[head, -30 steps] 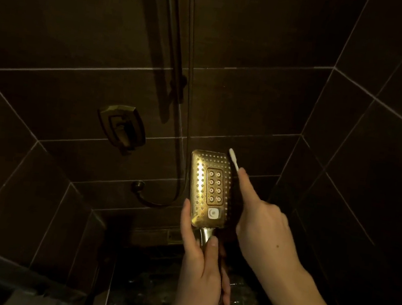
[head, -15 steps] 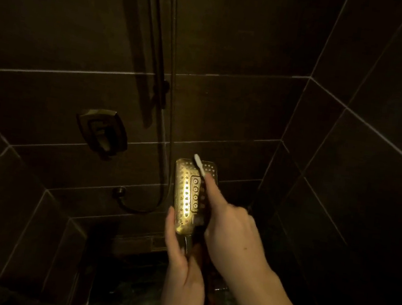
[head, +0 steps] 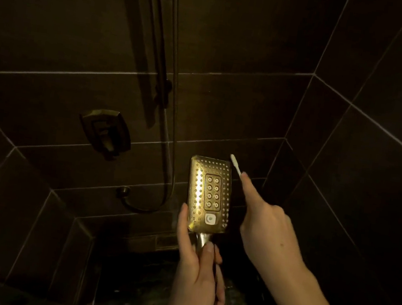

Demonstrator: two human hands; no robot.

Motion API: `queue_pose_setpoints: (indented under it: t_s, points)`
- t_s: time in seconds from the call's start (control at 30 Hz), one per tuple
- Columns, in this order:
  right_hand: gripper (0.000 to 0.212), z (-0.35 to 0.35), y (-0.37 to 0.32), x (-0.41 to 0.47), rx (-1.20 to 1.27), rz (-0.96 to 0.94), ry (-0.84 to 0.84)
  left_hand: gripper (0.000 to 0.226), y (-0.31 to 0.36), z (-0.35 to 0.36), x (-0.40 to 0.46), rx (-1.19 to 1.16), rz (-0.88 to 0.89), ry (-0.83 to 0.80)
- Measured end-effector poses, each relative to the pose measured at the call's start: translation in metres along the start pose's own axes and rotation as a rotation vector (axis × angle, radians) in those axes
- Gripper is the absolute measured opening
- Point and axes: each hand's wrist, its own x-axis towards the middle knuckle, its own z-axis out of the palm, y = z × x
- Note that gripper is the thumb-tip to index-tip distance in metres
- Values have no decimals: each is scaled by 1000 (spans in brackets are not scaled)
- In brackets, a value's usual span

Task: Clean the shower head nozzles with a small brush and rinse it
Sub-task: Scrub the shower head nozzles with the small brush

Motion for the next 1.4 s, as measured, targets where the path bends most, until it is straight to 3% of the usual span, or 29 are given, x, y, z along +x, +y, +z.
queue_pose_setpoints:
  t_s: [0.2,0.33,0.5,0.63,0.8,0.87,1.0,1.1,1.17,1.4]
  points:
    - [84,18,-24,-13,51,-142,-30,72,-3,5,4,35,149,10]
    - [82,1,5,1,-17,-55,14,80,0,-4,3,5,-32,-69]
    - [89,-2,13,-15,-192,-316,-118,74,13,-13,8,-120,-106,-179]
    - [86,-21,36,-3,-288,-225,-4,71,16,-21,13,-114,-130,-271]
    - [80,-41,51,-32,-335,-316,-292,68,25,-28,21,-183,-181,-307]
    - [78,-56,70,-45,-191,-199,-268,69,27,-24,24,-181,-180,-320]
    - [65,-87,116,-82,70,57,-17,68,28,8,23,-192,-195,-458]
    - [45,-112,144,-114,-12,206,22,68,26,43,18,-176,-246,-600]
    - [19,-131,165,-138,-69,342,116,68,24,69,11,-176,-283,-708]
    - [14,-191,248,-242,-288,706,308,74,23,149,-24,-125,-376,-1089]
